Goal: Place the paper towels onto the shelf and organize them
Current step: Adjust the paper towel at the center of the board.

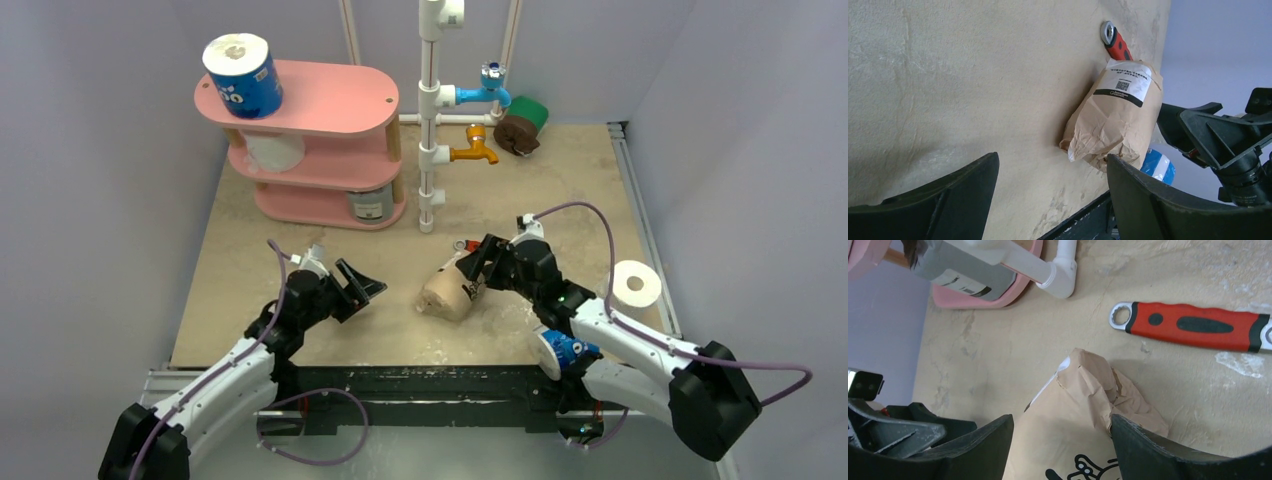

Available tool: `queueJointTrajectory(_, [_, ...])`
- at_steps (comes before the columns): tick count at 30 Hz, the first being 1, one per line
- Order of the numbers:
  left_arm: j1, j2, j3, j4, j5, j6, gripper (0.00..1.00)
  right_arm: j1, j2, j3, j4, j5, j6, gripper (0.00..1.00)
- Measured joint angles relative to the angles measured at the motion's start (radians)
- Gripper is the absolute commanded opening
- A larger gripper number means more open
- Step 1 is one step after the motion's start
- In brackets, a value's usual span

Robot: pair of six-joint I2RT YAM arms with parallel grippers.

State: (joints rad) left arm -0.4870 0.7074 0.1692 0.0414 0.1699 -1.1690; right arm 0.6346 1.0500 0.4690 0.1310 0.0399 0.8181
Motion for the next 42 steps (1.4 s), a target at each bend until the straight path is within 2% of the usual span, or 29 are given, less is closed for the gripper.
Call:
queueJointTrajectory(10, [0.0, -0.036, 0.013, -0.059, -0.022, 0.003, 0.79, 0.177, -0.109, -0.063, -0.033, 0.029, 0.078, 0.78])
queueJointTrajectory(14, [0.0, -0.068, 0.034, -0.095, -0.029, 0.015, 0.79, 0.191, -0.188, -0.068, -0.092, 0.055, 0.072, 0.82])
queueJointTrajectory(19, [0.0, -0.115, 0.065, -0.133, -0.03, 0.038, 0.8, 0.18, -0.28, -0.066, -0.15, 0.111, 0.032, 0.83])
queueJointTrajectory(23, [0.0, -0.113, 0.069, -0.118, 0.0, 0.035, 0.79, 0.15, -0.239, -0.056, -0.158, 0.123, -0.002, 0.84])
queueJointTrajectory(29, [-0.017, -0.006, 0.069, -0.012, 0.079, 0.001, 0.78, 0.137, -0.129, -0.056, -0.119, 0.086, -0.026, 0.85])
queueJointTrajectory(42, [-0.139, 0.128, 0.069, 0.124, 0.109, -0.026, 0.78, 0.138, -0.015, -0.074, 0.115, -0.101, -0.047, 0.83])
